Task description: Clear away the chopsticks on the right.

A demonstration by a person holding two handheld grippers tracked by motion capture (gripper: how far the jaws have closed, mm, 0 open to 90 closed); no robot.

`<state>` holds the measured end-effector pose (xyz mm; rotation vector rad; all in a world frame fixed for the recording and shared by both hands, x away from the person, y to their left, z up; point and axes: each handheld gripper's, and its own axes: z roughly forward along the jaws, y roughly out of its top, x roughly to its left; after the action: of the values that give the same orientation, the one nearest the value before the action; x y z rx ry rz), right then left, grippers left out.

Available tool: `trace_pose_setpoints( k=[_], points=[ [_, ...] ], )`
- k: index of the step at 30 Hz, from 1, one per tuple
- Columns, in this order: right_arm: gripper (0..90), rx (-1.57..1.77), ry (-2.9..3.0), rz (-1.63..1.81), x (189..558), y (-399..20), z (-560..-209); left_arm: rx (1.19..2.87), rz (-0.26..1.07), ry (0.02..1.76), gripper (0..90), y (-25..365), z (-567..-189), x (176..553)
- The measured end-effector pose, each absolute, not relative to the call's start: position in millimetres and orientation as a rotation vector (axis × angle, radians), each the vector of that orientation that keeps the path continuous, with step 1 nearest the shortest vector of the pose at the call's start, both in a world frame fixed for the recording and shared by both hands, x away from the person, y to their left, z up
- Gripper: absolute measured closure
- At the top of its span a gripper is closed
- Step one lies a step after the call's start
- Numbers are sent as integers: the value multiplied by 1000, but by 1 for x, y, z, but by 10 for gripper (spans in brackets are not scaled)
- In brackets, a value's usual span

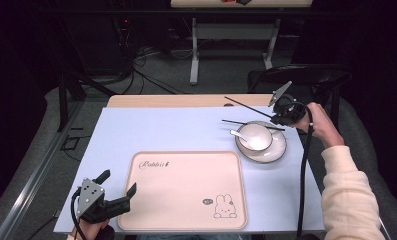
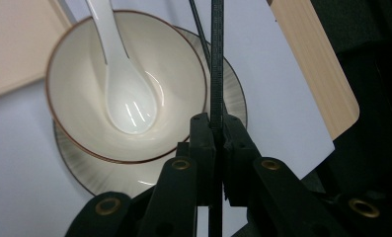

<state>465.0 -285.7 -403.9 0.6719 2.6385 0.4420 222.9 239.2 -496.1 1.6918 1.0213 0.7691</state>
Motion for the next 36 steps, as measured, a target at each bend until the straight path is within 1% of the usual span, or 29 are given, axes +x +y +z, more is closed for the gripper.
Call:
trace_pose_setpoints(
  k=[2, 3, 8, 16, 23, 29, 36],
  points=[
    [850, 672, 2638, 442, 465, -286, -404, 1691, 769, 1026, 85, 240, -496, 223],
    [849, 781, 2571, 459, 434, -259, -393, 1689, 769, 1028, 89, 240, -496, 223],
    [850, 896, 2545, 415, 416, -246, -398, 1692, 767, 1026, 88, 239, -496, 223],
    [850, 1005, 2510, 489, 386, -230, -403, 1687, 769, 1028, 88, 240, -496, 223],
    [850, 1060, 2514, 540, 363, -217, -415, 1683, 767, 1029, 89, 241, -496, 223],
    [849, 1119, 2514, 604, 347, -214, -425, 1684, 767, 1029, 89, 241, -496, 223],
    [849, 1165, 2548, 619, 332, -201, -443, 1677, 770, 1026, 89, 242, -496, 222]
  ],
)
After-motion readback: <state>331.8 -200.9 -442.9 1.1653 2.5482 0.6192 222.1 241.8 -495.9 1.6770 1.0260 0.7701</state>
